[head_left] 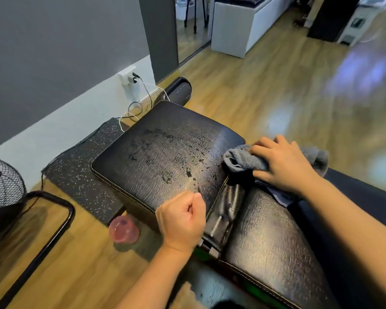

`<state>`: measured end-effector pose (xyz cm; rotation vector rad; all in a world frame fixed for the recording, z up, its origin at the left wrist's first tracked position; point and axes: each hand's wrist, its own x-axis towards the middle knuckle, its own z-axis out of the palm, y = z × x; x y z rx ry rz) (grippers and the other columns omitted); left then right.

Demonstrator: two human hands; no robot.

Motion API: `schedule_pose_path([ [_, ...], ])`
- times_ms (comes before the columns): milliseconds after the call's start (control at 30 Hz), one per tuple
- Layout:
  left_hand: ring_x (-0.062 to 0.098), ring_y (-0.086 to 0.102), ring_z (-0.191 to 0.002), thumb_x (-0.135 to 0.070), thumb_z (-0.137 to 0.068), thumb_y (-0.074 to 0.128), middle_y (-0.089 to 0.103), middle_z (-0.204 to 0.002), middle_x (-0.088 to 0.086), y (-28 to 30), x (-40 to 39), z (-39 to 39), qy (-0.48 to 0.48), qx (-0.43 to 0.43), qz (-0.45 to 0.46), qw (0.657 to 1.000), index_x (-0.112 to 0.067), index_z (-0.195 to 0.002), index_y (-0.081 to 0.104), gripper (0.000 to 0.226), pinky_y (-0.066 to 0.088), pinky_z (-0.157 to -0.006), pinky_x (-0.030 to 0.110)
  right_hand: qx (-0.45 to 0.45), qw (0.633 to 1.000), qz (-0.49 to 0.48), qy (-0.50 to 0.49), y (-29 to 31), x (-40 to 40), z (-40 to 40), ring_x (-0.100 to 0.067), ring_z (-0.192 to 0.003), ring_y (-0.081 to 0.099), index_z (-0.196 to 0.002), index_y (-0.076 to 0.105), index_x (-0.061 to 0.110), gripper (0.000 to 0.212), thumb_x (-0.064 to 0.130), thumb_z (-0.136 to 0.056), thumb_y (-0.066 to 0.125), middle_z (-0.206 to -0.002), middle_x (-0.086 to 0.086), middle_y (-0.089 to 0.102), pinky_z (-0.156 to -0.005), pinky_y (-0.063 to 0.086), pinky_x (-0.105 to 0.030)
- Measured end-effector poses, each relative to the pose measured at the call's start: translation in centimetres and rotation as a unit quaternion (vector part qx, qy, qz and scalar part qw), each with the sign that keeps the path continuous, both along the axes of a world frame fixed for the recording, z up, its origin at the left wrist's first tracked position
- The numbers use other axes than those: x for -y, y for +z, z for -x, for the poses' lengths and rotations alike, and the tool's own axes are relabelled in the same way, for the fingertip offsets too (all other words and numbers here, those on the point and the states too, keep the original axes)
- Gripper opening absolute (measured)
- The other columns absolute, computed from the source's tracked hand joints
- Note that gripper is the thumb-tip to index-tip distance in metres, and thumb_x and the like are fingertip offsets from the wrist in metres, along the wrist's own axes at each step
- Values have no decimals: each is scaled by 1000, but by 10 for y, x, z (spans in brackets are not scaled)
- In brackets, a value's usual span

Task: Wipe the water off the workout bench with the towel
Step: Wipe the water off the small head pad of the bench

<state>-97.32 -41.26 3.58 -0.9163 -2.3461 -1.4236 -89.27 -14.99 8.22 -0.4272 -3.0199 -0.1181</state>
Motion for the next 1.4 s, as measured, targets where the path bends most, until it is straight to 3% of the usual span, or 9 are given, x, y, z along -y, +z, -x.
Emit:
schedule_pose_path([
  [200, 21, 25, -45, -24, -91, 48, 19, -56, -6, 2, 4, 2, -28, -14, -33, 999, -24, -56, 26, 41, 22, -39, 39, -106, 983, 123, -83, -1, 10, -1, -29, -93, 47, -114, 60, 29, 46, 49, -73, 59, -111, 5, 58, -78, 46, -48],
  [367, 25, 26, -45, -27, -90, 49, 17, -56, -4, 3, 5, 2, -7, 16, -46, 999, -24, -58, 23, 41, 24, -40, 41, -308, 923, 214, -88, 7, 49, 22, -27, -105, 52, -119, 59, 20, 46, 31, -74, 58, -108, 3, 55, -89, 36, -30],
  [533, 24, 27, -48, -25, -93, 46, 23, -55, -6, 1, 6, 2, -14, 55, -116, 992, -22, -58, 27, 41, 24, -47, 39, -189, 960, 206, 4, -15, 118, 50, -36, -111, 48, -152, 33, 14, 93, 54, -74, 64, -139, -10, 49, -93, 42, -49],
  [600, 25, 32, -46, -25, -94, 46, 30, -51, -3, 2, 11, 4, -22, 55, -125, 990, -15, -54, 33, 44, 28, -46, 41, -167, 974, 147, 46, -21, 132, 46, -32, -106, 45, -150, 40, 14, 94, 71, -77, 54, -142, -7, 47, -90, 41, -49],
  [833, 16, 24, -50, -21, -95, 45, 23, -56, -8, 16, 17, 24, 5, -8, -163, 987, -20, -57, 31, 41, 24, -49, 35, -206, 958, 139, 140, -28, 151, 29, -30, -104, 46, -145, 49, 14, 81, 69, -86, 53, -141, -7, 51, -89, 41, -49],
  [1033, 17, 26, -49, -23, -97, 44, 26, -54, -5, 10, 13, 34, 12, -5, -166, 986, -19, -56, 32, 42, 23, -50, 34, -157, 984, 6, 85, -33, 139, 50, -48, -119, 48, -150, 40, 34, 83, 83, -83, 31, -153, -12, 42, -81, 46, -52],
  [1133, 17, 24, -49, -23, -96, 44, 23, -55, -6, 9, 13, 35, 8, 1, -158, 987, -20, -57, 29, 42, 19, -51, 32, -154, 988, -1, 2, -27, 102, 78, -40, -102, 53, -146, 43, 38, 83, 86, -79, 36, -145, -7, 47, -74, 48, -47],
  [1267, 15, 22, -49, -25, -95, 45, 20, -55, -9, 4, 12, 35, 4, 23, -157, 987, -22, -58, 24, 43, 17, -50, 33, -138, 974, 62, -166, -22, 51, 114, -40, -111, 46, -145, 37, 42, 78, 81, -78, 43, -140, -6, 44, -85, 46, -53],
  [1400, 12, 21, -50, -26, -94, 45, 21, -53, -6, 6, 9, 38, 36, 58, -177, 982, -22, -57, 25, 43, 18, -49, 35, -135, 976, 54, -160, -21, 63, 116, -39, -113, 44, -144, 41, 39, 70, 67, -81, 55, -139, -7, 44, -86, 42, -51],
])
